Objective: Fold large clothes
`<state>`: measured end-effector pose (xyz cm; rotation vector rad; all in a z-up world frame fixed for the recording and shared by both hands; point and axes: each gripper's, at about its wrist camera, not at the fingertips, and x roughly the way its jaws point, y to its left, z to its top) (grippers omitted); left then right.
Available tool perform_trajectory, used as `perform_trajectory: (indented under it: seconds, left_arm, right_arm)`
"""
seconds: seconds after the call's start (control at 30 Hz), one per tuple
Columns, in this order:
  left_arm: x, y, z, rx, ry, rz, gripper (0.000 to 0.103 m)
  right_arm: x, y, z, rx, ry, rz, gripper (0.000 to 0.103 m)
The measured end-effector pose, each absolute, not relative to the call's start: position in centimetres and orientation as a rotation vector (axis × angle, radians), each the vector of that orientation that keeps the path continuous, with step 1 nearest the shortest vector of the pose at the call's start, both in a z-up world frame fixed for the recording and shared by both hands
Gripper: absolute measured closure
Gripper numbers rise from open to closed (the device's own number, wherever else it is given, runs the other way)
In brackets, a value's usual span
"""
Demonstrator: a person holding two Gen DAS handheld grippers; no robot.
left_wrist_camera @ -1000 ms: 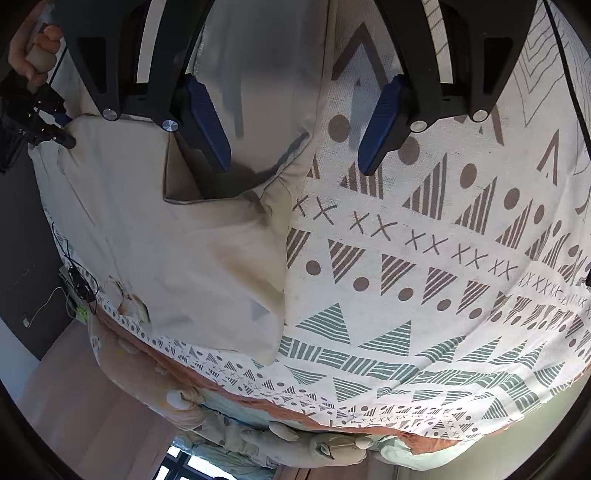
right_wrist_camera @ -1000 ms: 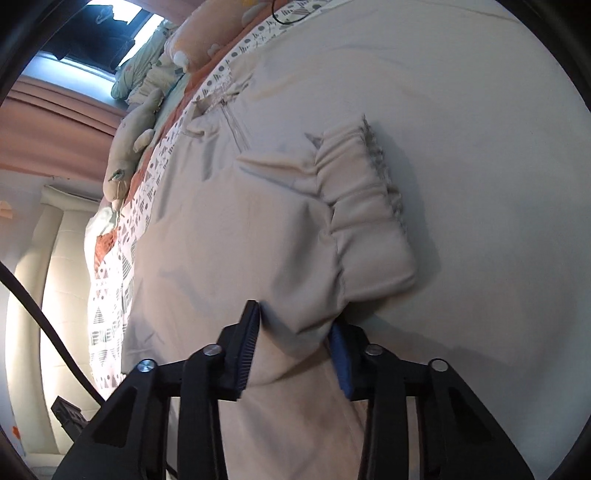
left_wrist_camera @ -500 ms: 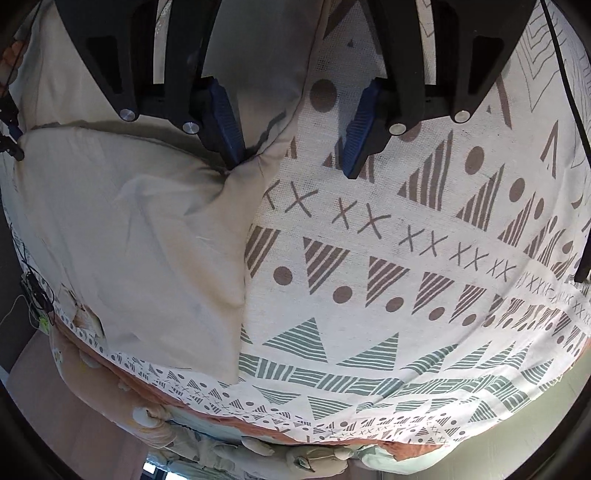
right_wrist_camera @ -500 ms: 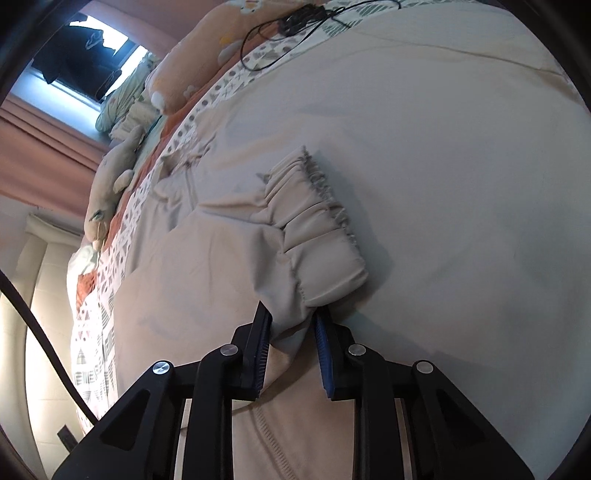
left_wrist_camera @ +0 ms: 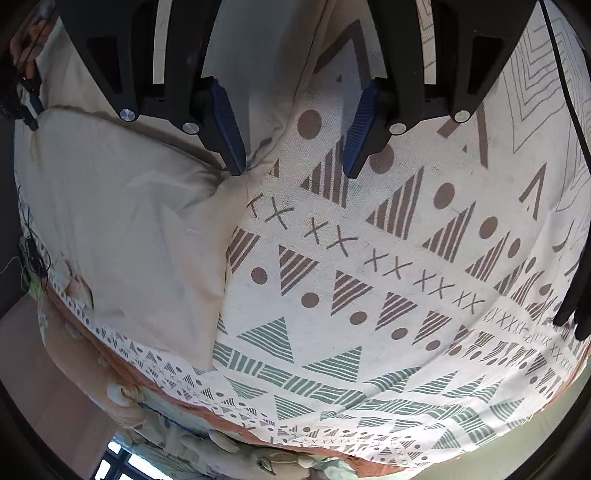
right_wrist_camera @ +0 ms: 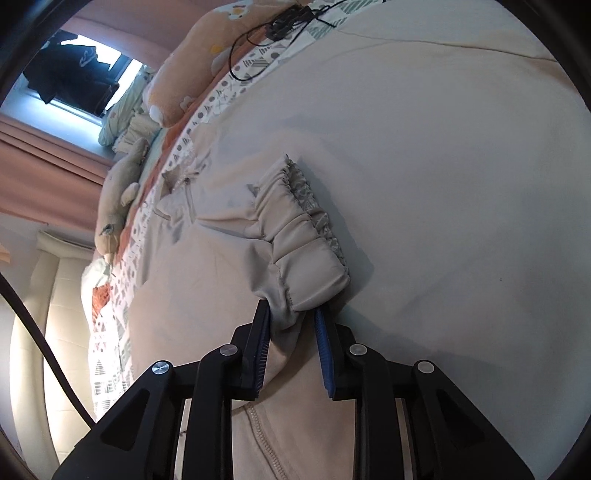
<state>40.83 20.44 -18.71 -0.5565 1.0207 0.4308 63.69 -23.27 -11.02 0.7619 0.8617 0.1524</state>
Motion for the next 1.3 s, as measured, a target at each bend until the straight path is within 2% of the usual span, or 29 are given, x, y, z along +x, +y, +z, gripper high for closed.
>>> perform_trajectory:
  seconds: [0.03, 0.07, 0.13, 0.2, 0.27, 0.3, 0.53, 0.67, 0.9, 1.3]
  left_arm:
    - [40.3, 20.5, -18.1, -0.569, 1.001, 0.434, 0.047]
    - [39.8, 20.5, -17.5, -0.574, 0.986, 0.436, 0.047]
    - [38.9, 20.2, -16.5, -0.579, 0.959, 0.427, 0.046]
    - [37.9, 19.9, -15.7, -0.585, 0.926, 0.419, 0.04]
    - [37.2, 19.2, -15.3, -0.578, 0.907, 0.415, 0.024]
    - [36.8, 18.9, -15.3, -0.573, 0.897, 0.414, 0.023]
    - [31.1, 16.2, -15.2, -0.617, 0.847, 0.401, 0.023]
    - [26.9, 13.7, -13.6, -0.557, 0.774, 0.403, 0.023]
    - [21.6, 11.0, -14.2, -0.613, 0.74, 0.35, 0.023]
    - [15.6, 1.5, -12.7, -0.371, 0.728, 0.229, 0.022]
  right_arm:
    - [63.3, -23.6, -10.7, 0.76, 0.85, 0.148, 0.067]
    - [62.9, -23.8, -10.4, 0.76, 0.833, 0.146, 0.049]
    - [61.7, -24.4, -9.8, 0.769, 0.79, 0.16, 0.03]
    - [60.5, -24.7, -9.5, 0.769, 0.766, 0.169, 0.03]
    - [59.4, -24.7, -9.3, 0.755, 0.76, 0.176, 0.03]
    - [59.1, -24.7, -9.4, 0.75, 0.763, 0.186, 0.03]
    - [54.3, -25.9, -9.8, 0.725, 0.764, 0.176, 0.03]
    - [49.9, -27.2, -9.9, 0.755, 0.77, 0.209, 0.03]
    - [42.1, -30.2, -10.5, 0.794, 0.732, 0.215, 0.03]
    - [28.5, -35.5, -12.2, 0.874, 0.638, 0.213, 0.03]
